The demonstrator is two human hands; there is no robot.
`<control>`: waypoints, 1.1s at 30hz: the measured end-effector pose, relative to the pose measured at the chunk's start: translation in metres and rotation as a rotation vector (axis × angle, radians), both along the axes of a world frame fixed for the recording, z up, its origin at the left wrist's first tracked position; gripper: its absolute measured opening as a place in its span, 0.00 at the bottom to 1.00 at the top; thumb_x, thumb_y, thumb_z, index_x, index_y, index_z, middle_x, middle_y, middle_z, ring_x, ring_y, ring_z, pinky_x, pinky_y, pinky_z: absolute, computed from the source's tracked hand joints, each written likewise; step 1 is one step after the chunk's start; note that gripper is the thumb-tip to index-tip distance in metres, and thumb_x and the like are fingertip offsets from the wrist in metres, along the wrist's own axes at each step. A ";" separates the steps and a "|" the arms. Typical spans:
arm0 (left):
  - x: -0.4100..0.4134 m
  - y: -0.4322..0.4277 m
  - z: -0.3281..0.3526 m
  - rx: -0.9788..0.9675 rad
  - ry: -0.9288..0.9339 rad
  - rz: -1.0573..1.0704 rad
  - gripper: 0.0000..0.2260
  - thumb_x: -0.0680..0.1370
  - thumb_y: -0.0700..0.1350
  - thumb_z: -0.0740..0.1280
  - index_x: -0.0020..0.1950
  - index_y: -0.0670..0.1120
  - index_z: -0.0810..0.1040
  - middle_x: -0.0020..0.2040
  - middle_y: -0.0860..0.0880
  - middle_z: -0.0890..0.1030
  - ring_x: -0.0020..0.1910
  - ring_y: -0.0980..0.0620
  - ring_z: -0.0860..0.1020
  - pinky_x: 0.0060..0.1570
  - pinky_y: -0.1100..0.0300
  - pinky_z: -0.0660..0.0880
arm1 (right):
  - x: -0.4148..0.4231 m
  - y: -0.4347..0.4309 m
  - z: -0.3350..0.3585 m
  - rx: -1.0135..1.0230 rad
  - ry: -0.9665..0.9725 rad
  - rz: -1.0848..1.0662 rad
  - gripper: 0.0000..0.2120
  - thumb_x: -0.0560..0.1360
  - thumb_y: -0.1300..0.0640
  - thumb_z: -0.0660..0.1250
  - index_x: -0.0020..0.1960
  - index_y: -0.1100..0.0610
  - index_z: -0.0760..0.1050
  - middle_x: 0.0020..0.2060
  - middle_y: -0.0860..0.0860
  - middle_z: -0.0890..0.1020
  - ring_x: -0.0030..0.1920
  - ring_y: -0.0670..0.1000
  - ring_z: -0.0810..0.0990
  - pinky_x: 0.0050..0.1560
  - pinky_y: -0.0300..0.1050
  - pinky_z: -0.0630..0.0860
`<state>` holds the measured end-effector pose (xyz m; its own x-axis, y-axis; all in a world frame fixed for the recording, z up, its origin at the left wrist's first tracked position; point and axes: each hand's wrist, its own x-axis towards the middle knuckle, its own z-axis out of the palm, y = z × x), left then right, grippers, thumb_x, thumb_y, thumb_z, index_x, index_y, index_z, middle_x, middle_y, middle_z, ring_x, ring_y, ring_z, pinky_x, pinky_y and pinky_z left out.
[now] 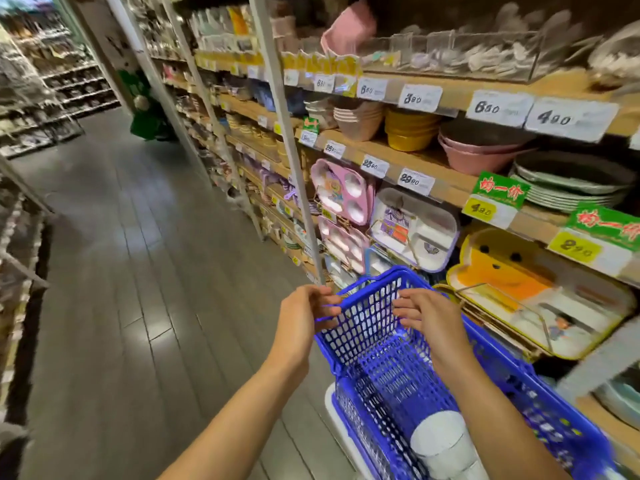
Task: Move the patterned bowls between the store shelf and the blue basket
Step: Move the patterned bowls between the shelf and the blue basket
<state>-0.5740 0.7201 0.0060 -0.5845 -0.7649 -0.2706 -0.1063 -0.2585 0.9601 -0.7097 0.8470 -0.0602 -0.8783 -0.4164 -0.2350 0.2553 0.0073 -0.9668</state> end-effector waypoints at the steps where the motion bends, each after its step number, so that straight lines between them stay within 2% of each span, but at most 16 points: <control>1: -0.014 -0.006 -0.002 -0.007 -0.023 -0.035 0.14 0.79 0.40 0.53 0.46 0.40 0.79 0.38 0.45 0.84 0.37 0.48 0.79 0.35 0.60 0.78 | -0.007 -0.004 -0.004 0.013 -0.007 -0.027 0.13 0.79 0.63 0.58 0.44 0.56 0.80 0.41 0.58 0.85 0.42 0.55 0.84 0.46 0.49 0.78; 7: -0.095 -0.032 -0.026 0.044 -0.110 -0.243 0.13 0.80 0.41 0.54 0.46 0.41 0.77 0.39 0.46 0.82 0.36 0.50 0.77 0.34 0.61 0.75 | -0.051 -0.004 -0.045 0.103 -0.086 -0.199 0.12 0.79 0.63 0.59 0.42 0.56 0.79 0.40 0.59 0.84 0.39 0.55 0.82 0.42 0.47 0.75; 9: -0.116 -0.039 -0.040 0.050 -0.142 -0.310 0.12 0.81 0.42 0.54 0.49 0.40 0.77 0.41 0.45 0.82 0.37 0.50 0.77 0.36 0.61 0.74 | -0.062 0.005 -0.060 0.171 -0.117 -0.231 0.12 0.79 0.62 0.59 0.42 0.56 0.79 0.42 0.59 0.83 0.41 0.56 0.81 0.44 0.47 0.75; 11: -0.138 -0.038 -0.058 0.067 -0.170 -0.394 0.12 0.81 0.42 0.54 0.50 0.41 0.76 0.42 0.45 0.82 0.37 0.50 0.78 0.35 0.62 0.74 | -0.068 0.021 -0.076 0.259 -0.136 -0.301 0.12 0.79 0.60 0.61 0.40 0.56 0.79 0.41 0.59 0.84 0.42 0.56 0.82 0.46 0.48 0.76; 13: -0.159 -0.034 -0.080 0.092 -0.212 -0.477 0.12 0.81 0.42 0.53 0.49 0.41 0.76 0.42 0.44 0.81 0.36 0.50 0.77 0.34 0.62 0.74 | -0.067 0.037 -0.096 0.387 -0.138 -0.346 0.14 0.79 0.57 0.62 0.38 0.63 0.77 0.40 0.64 0.82 0.41 0.61 0.80 0.47 0.53 0.76; 15: -0.178 -0.027 -0.104 0.121 -0.277 -0.579 0.12 0.80 0.41 0.54 0.46 0.41 0.76 0.40 0.45 0.79 0.34 0.50 0.77 0.33 0.61 0.73 | -0.059 0.050 -0.120 0.574 -0.181 -0.326 0.16 0.79 0.56 0.59 0.37 0.63 0.73 0.42 0.68 0.80 0.40 0.62 0.78 0.41 0.50 0.71; 17: -0.194 -0.016 -0.131 0.117 -0.390 -0.707 0.12 0.81 0.40 0.54 0.42 0.42 0.74 0.39 0.44 0.77 0.34 0.48 0.75 0.33 0.58 0.70 | -0.048 0.061 -0.148 0.751 -0.248 -0.342 0.12 0.79 0.57 0.59 0.44 0.61 0.77 0.47 0.64 0.81 0.49 0.61 0.79 0.43 0.49 0.69; 19: -0.204 -0.007 -0.156 0.074 -0.508 -0.826 0.13 0.82 0.42 0.54 0.41 0.43 0.74 0.40 0.42 0.76 0.36 0.46 0.73 0.33 0.58 0.69 | -0.034 0.065 -0.172 0.859 -0.312 -0.328 0.08 0.79 0.58 0.62 0.56 0.59 0.76 0.56 0.61 0.80 0.57 0.60 0.77 0.51 0.48 0.71; 20: -0.209 -0.004 -0.170 0.045 -0.568 -0.893 0.13 0.83 0.43 0.53 0.43 0.43 0.74 0.41 0.42 0.76 0.37 0.46 0.73 0.34 0.58 0.70 | -0.024 0.064 -0.185 0.917 -0.352 -0.270 0.08 0.79 0.59 0.61 0.56 0.57 0.74 0.59 0.60 0.78 0.60 0.60 0.76 0.54 0.47 0.71; 21: -0.213 0.000 -0.181 0.017 -0.610 -0.949 0.13 0.83 0.44 0.53 0.44 0.44 0.74 0.40 0.43 0.77 0.37 0.47 0.74 0.35 0.58 0.70 | -0.016 0.061 -0.194 0.954 -0.378 -0.218 0.08 0.79 0.59 0.60 0.56 0.57 0.74 0.62 0.60 0.76 0.62 0.60 0.74 0.58 0.48 0.71; 23: -0.219 0.005 -0.206 0.000 -0.674 -1.043 0.13 0.84 0.45 0.52 0.44 0.46 0.72 0.38 0.47 0.76 0.34 0.51 0.73 0.34 0.60 0.68 | 0.002 0.055 -0.207 1.078 -0.388 -0.158 0.15 0.80 0.59 0.58 0.64 0.61 0.72 0.65 0.61 0.71 0.67 0.61 0.69 0.64 0.51 0.69; 25: -0.222 0.006 -0.225 0.008 -0.748 -1.104 0.14 0.84 0.45 0.53 0.39 0.47 0.70 0.35 0.48 0.72 0.31 0.52 0.69 0.32 0.62 0.64 | 0.013 0.048 -0.218 1.130 -0.398 -0.218 0.20 0.78 0.60 0.59 0.70 0.63 0.67 0.68 0.61 0.69 0.69 0.60 0.67 0.68 0.52 0.65; 29: -0.221 -0.003 -0.261 -0.041 -0.806 -1.269 0.15 0.84 0.46 0.54 0.37 0.48 0.66 0.34 0.48 0.68 0.31 0.51 0.64 0.32 0.58 0.61 | 0.024 0.043 -0.241 1.192 -0.522 -0.302 0.26 0.79 0.61 0.55 0.75 0.64 0.54 0.72 0.61 0.63 0.72 0.58 0.63 0.71 0.47 0.62; 31: -0.217 -0.009 -0.279 -0.048 -0.843 -1.310 0.15 0.84 0.46 0.53 0.38 0.48 0.67 0.36 0.47 0.69 0.34 0.49 0.66 0.35 0.56 0.63 | 0.026 0.044 -0.256 1.167 -0.582 -0.359 0.29 0.78 0.64 0.57 0.77 0.60 0.52 0.73 0.60 0.60 0.72 0.58 0.63 0.70 0.49 0.64; 33: -0.211 -0.015 -0.295 -0.052 -0.893 -1.337 0.13 0.83 0.46 0.53 0.40 0.47 0.70 0.38 0.47 0.71 0.36 0.48 0.68 0.39 0.54 0.65 | 0.027 0.048 -0.268 1.183 -0.579 -0.388 0.29 0.78 0.67 0.57 0.77 0.58 0.54 0.72 0.60 0.64 0.70 0.59 0.67 0.67 0.50 0.68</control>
